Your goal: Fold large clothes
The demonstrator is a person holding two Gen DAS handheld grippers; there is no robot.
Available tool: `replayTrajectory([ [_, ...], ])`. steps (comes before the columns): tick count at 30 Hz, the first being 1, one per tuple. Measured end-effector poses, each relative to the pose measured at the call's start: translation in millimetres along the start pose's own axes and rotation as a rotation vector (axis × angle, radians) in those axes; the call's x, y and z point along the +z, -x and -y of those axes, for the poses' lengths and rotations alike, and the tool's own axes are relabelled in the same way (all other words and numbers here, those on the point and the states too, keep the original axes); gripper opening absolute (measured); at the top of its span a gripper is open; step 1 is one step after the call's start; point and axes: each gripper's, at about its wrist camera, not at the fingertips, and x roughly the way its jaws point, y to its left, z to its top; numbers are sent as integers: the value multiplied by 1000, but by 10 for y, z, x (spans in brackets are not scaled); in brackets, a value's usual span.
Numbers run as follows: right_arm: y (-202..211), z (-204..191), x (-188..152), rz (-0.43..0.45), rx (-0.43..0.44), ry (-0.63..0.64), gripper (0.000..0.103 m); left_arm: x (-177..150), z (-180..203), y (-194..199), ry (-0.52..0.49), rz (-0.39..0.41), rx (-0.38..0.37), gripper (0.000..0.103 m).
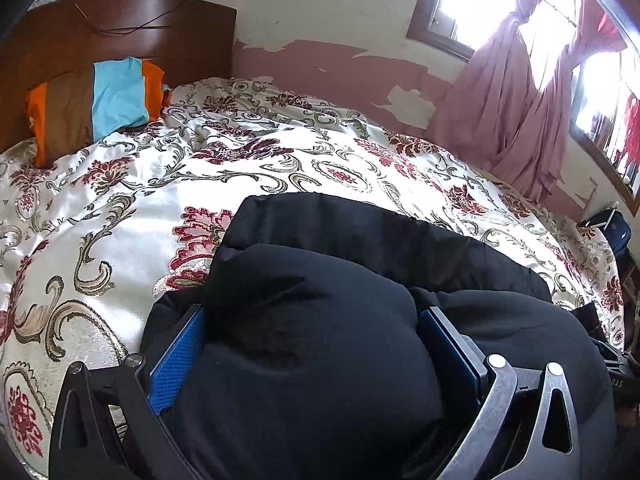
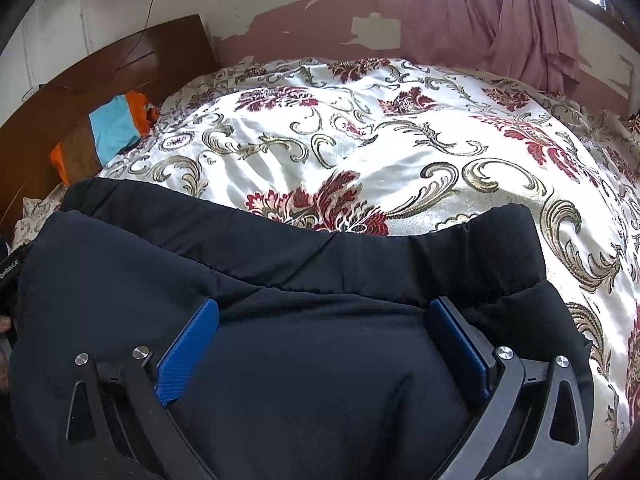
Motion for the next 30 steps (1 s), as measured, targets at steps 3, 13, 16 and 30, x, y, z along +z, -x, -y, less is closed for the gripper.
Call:
replayTrajectory([
  [3,-15,2,1,-10,-1,0,102,-2,-8,-9,2,-1,-3,103],
  [13,-1,20,-1,1,11,-9,102,-15,-10,-31,6,8,-18,103],
  [16,9,25,-8,6,13,-10,102,-22,-23,-29,9,11,-21,103],
  [30,412,126,-178,167,57,-70,102,-53,-307,258,106,33,-145,103],
])
